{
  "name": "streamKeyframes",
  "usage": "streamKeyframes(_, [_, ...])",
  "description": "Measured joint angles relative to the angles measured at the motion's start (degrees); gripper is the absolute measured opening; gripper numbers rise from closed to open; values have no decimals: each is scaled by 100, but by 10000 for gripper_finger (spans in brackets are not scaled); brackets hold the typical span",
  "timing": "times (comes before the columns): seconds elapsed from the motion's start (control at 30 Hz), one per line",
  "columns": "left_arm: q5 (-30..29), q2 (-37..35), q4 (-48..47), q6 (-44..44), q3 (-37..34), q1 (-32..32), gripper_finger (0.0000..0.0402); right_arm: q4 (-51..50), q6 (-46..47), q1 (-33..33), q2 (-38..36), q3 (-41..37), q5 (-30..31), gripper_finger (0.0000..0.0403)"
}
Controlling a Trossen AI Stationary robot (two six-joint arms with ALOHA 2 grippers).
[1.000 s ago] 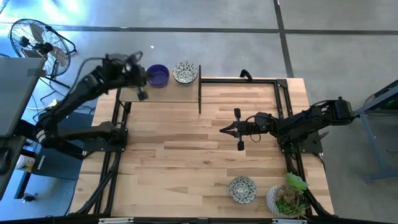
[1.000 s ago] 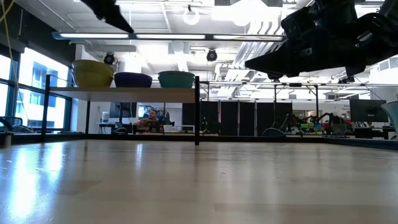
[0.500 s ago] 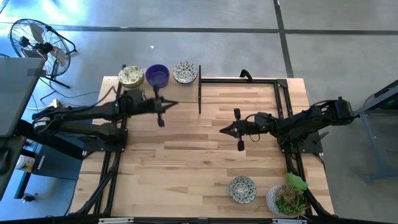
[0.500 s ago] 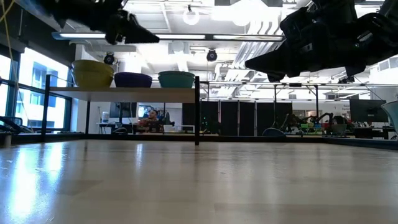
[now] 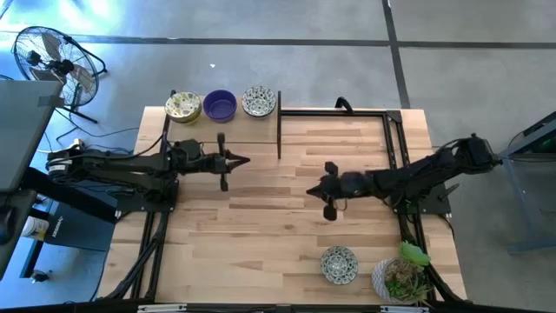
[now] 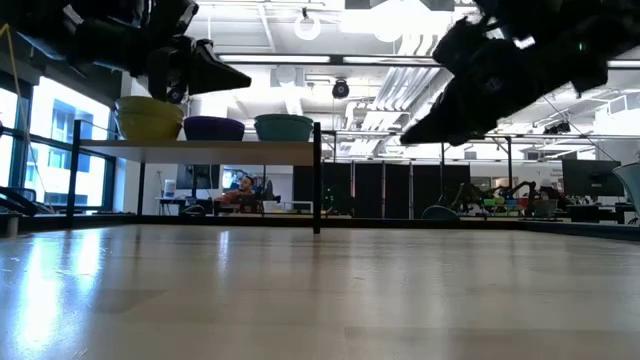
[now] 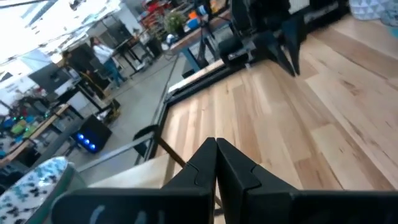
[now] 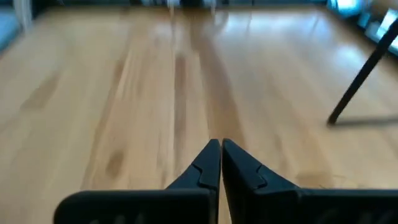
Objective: Pick & Place Mini bowls
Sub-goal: Stack the blue and white patterned bowl on the blue and white patterned bowl on the shelf
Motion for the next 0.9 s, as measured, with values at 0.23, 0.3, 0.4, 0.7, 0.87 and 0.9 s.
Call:
streamKeyframes(0.23, [199, 38, 856, -16, -507, 7, 1, -2611, 1008, 632, -4, 1090, 88, 30])
streamKeyframes(0.3, [228, 42, 872, -52, -552, 7, 1, -3056, 1250, 780, -5, 1273, -12, 43])
streamKeyframes(0.4, [266, 39, 834, -54, -554, 7, 1, -3659, 1497, 975, -5, 1541, -167, 67])
streamKeyframes(0.7, [306, 42, 839, -91, -554, 7, 1, -6288, 2701, 1411, -4, 2607, 281, 130])
streamKeyframes(0.87, [313, 42, 832, -97, -554, 7, 1, -6513, 3373, 1643, 27, 2627, -13, 150])
streamKeyframes(0.9, [318, 42, 832, -96, -554, 7, 1, -6527, 3485, 1688, 62, 2625, -109, 153])
